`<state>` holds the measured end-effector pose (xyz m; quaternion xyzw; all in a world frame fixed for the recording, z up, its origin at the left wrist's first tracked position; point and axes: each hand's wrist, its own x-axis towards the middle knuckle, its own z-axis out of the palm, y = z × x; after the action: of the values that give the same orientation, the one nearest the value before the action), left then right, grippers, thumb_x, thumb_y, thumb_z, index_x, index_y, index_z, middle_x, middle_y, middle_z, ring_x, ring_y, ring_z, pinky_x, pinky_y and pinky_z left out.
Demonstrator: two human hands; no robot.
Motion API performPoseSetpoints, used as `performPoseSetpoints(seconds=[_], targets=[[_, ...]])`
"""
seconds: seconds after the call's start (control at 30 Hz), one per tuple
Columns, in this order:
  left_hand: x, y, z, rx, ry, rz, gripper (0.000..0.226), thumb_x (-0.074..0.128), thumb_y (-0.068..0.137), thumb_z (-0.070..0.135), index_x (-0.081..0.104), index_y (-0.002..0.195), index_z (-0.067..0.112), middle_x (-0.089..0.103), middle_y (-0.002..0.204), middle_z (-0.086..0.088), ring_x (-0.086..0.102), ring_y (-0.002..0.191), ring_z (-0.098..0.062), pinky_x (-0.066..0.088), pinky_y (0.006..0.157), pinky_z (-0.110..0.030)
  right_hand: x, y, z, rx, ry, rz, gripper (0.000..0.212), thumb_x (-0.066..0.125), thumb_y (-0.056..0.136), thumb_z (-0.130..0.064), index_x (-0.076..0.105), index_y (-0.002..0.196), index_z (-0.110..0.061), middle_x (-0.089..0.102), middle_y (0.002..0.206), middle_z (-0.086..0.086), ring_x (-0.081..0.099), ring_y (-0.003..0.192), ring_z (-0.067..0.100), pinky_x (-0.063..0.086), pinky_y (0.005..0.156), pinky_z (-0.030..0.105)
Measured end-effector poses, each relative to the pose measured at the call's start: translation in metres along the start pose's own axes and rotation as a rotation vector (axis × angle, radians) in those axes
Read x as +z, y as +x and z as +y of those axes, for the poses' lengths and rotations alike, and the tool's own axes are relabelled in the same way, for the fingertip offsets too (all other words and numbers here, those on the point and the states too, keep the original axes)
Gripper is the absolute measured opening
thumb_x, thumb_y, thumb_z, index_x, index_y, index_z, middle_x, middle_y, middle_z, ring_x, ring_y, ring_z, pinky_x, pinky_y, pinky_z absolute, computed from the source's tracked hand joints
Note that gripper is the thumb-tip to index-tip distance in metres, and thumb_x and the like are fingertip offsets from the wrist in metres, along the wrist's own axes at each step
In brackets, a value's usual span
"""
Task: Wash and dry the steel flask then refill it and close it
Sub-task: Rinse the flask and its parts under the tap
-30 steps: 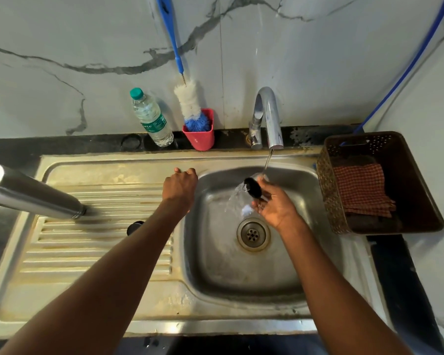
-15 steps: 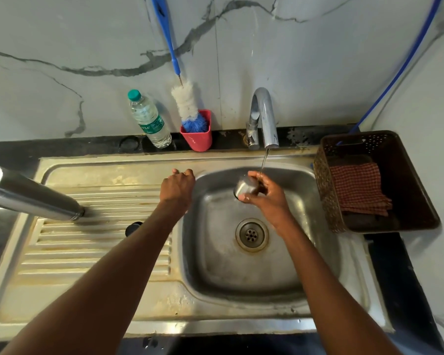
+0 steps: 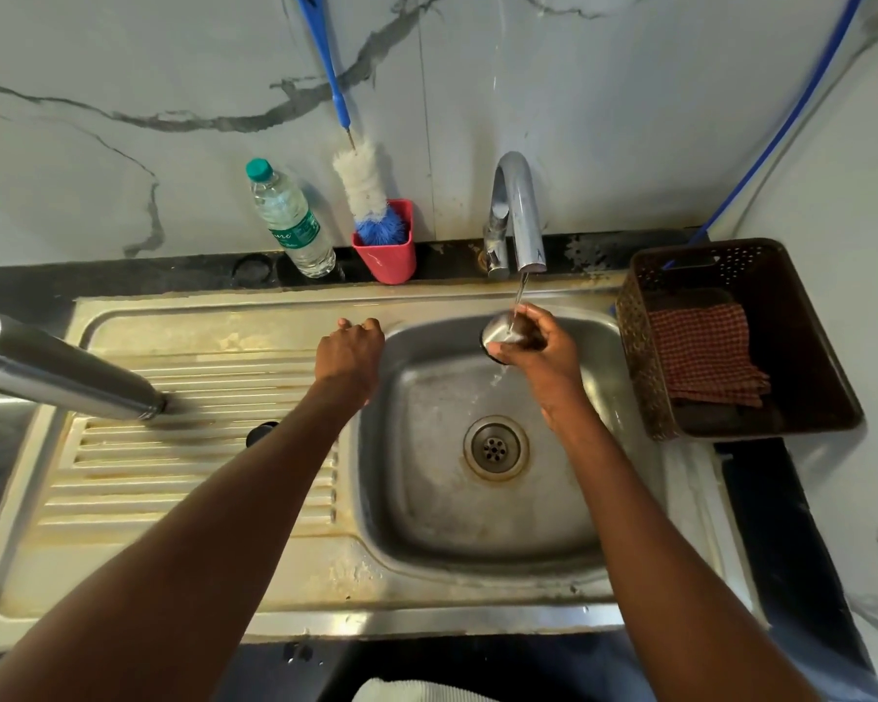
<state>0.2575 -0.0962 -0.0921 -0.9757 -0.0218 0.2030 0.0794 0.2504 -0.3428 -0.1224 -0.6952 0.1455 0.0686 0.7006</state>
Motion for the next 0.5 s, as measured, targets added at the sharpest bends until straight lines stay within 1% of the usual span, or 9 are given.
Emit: performPoseSetpoints(seconds=[0.03,0.07,0.13,0.17,0.27,0.33,0.43,0.47,0.5], targets=[[0.000,0.000,0.001,0.001,-0.003,0.002,0.076,0.090,0.077,0.007,0.046,0.139,0.004,0.060,0.135,-0.025,0.065,0.121,-0.038,0.056,0.091,-0.043,0.002,0.000,-0.002,-0.044,-0.060,-0.025,0.068,0.086,0.071,0.005,0.065,0.131,-0.021,0.066,0.129,0.002,0.064,0.114,0.016,0.056,0.079,0.016],[-0.001,-0.001,0.001,-0.003,-0.005,0.001,0.077,0.091,0.076,0.007,0.046,0.138,0.004,0.061,0.134,-0.025,0.065,0.121,-0.038,0.056,0.091,-0.043,0.003,-0.001,-0.003,-0.086,-0.118,-0.054,0.071,0.088,0.069,0.002,0.065,0.132,-0.022,0.067,0.129,0.000,0.064,0.116,0.017,0.058,0.084,0.021],[-0.001,-0.002,0.000,-0.012,-0.014,-0.007,0.083,0.094,0.072,0.009,0.046,0.139,0.004,0.059,0.137,-0.026,0.064,0.122,-0.038,0.055,0.092,-0.044,-0.001,-0.009,-0.003,-0.163,-0.231,-0.053,0.075,0.090,0.068,-0.005,0.062,0.135,-0.026,0.065,0.131,-0.009,0.063,0.120,0.011,0.058,0.098,0.034],[-0.001,-0.001,-0.001,-0.014,-0.017,-0.015,0.086,0.096,0.070,0.009,0.045,0.140,0.004,0.057,0.139,-0.026,0.064,0.124,-0.039,0.055,0.093,-0.044,-0.004,-0.016,-0.002,-0.194,-0.266,-0.030,0.077,0.090,0.069,-0.006,0.060,0.136,-0.028,0.064,0.131,-0.014,0.061,0.121,0.008,0.056,0.101,0.036],[-0.001,-0.002,-0.002,-0.014,-0.030,-0.034,0.091,0.096,0.069,0.010,0.043,0.142,0.004,0.056,0.141,-0.027,0.060,0.129,-0.040,0.053,0.096,-0.045,-0.017,-0.038,-0.005,-0.235,-0.327,0.020,0.085,0.093,0.070,-0.012,0.053,0.141,-0.037,0.063,0.132,-0.019,0.061,0.120,0.002,0.056,0.101,0.034],[-0.002,-0.001,-0.001,-0.012,-0.027,-0.029,0.088,0.096,0.070,0.009,0.044,0.141,0.003,0.059,0.138,-0.025,0.058,0.131,-0.039,0.053,0.096,-0.045,-0.025,-0.049,-0.012,-0.267,-0.382,0.037,0.092,0.095,0.070,-0.019,0.046,0.144,-0.042,0.063,0.129,-0.022,0.061,0.115,-0.003,0.056,0.097,0.028],[-0.001,-0.001,0.001,-0.020,-0.024,-0.022,0.087,0.096,0.070,0.009,0.045,0.141,0.002,0.061,0.136,-0.024,0.056,0.134,-0.040,0.053,0.096,-0.046,-0.024,-0.061,-0.012,-0.386,-0.384,0.120,0.093,0.096,0.069,-0.021,0.046,0.146,-0.034,0.062,0.128,-0.024,0.062,0.117,-0.002,0.055,0.097,0.023],[-0.002,-0.002,0.001,-0.024,-0.019,-0.025,0.089,0.096,0.070,0.010,0.044,0.142,0.002,0.060,0.138,-0.025,0.055,0.135,-0.040,0.053,0.097,-0.046,-0.021,-0.064,-0.006,-0.361,-0.379,0.127,0.091,0.096,0.070,-0.021,0.047,0.145,-0.032,0.062,0.129,-0.022,0.063,0.117,0.000,0.056,0.097,0.024],[-0.003,-0.003,0.001,-0.023,-0.013,-0.028,0.090,0.096,0.070,0.011,0.043,0.143,0.002,0.059,0.140,-0.025,0.054,0.137,-0.040,0.053,0.098,-0.046,-0.017,-0.067,0.000,-0.298,-0.401,0.105,0.089,0.095,0.071,-0.022,0.047,0.145,-0.033,0.064,0.131,-0.018,0.065,0.116,0.003,0.058,0.097,0.029]])
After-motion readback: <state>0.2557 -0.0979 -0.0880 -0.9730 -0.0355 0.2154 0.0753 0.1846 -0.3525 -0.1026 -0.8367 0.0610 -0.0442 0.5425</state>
